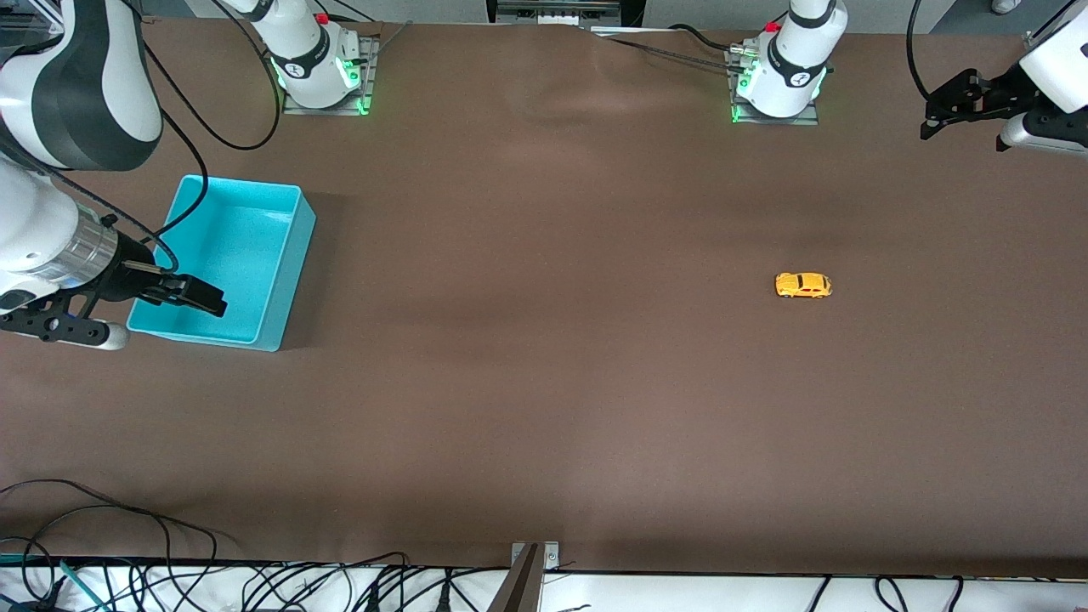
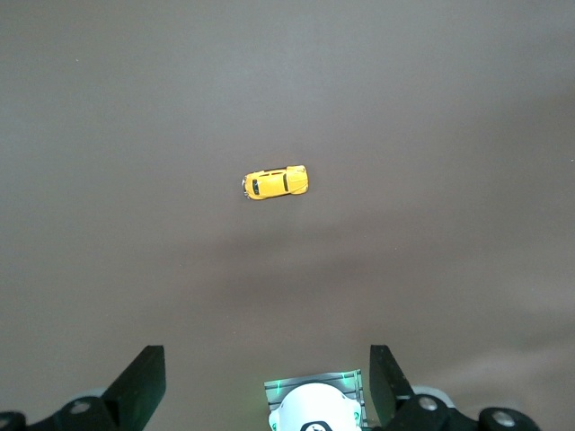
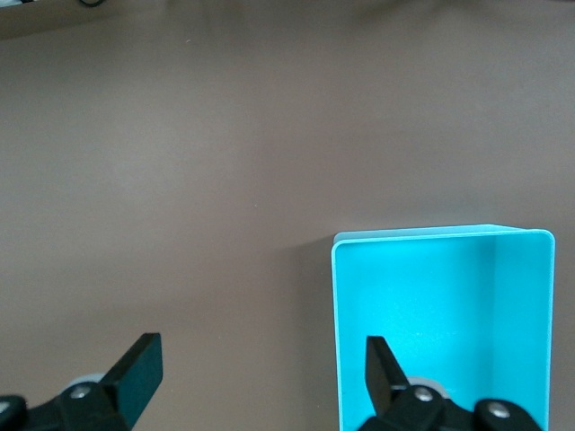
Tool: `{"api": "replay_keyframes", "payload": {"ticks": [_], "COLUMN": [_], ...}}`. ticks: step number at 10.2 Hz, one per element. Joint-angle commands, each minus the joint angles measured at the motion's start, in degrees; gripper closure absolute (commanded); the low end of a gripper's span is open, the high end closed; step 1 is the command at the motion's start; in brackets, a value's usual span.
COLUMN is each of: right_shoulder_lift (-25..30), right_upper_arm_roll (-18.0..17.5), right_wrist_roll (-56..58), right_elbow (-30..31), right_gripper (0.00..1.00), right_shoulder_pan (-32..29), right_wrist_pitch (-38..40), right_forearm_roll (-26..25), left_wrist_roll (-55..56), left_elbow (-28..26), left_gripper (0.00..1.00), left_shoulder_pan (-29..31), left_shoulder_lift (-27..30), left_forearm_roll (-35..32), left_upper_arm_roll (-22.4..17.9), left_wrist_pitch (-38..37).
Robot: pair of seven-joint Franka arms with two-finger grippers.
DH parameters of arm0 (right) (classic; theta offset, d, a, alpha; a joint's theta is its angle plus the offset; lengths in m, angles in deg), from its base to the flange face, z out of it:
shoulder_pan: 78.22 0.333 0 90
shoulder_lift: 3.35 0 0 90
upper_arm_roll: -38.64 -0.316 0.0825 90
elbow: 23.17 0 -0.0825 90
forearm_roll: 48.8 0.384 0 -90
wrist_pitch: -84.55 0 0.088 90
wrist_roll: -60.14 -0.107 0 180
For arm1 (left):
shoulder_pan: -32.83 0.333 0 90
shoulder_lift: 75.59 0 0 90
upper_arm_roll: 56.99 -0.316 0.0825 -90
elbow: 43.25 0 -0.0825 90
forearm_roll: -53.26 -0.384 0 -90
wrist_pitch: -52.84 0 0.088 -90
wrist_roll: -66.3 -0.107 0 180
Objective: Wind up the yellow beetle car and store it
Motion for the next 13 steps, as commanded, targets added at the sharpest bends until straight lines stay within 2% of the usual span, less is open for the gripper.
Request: {"api": "replay_keyframes", "payload": {"ticks": [1,13], "right_shoulder_lift": [-0.72,-1.51], "right_upper_arm_roll": [0.1,0.1], "right_wrist_roll": [-0.48,-0.56], "right_elbow": [-1.56,-1.73], "right_gripper": [0.0,0.0], "right_shoulder_pan": [-0.21,-0.21], "right_wrist_pitch": [0.83,-0.13], "right_forearm_roll": [3.22,2.97], "left_wrist_roll": [-0.24,-0.24], "left_elbow": [1.39,1.39], "left_gripper": [0.0,0.0], "left_shoulder_pan": [0.56,0.56], "left_shoulder_lift": [-0.25,-0.34], "left_forearm_roll": [0.43,0.34], "left_upper_arm_roll": [0.35,0.35], "left_wrist_pitch": [-0.79,-0.79]}}
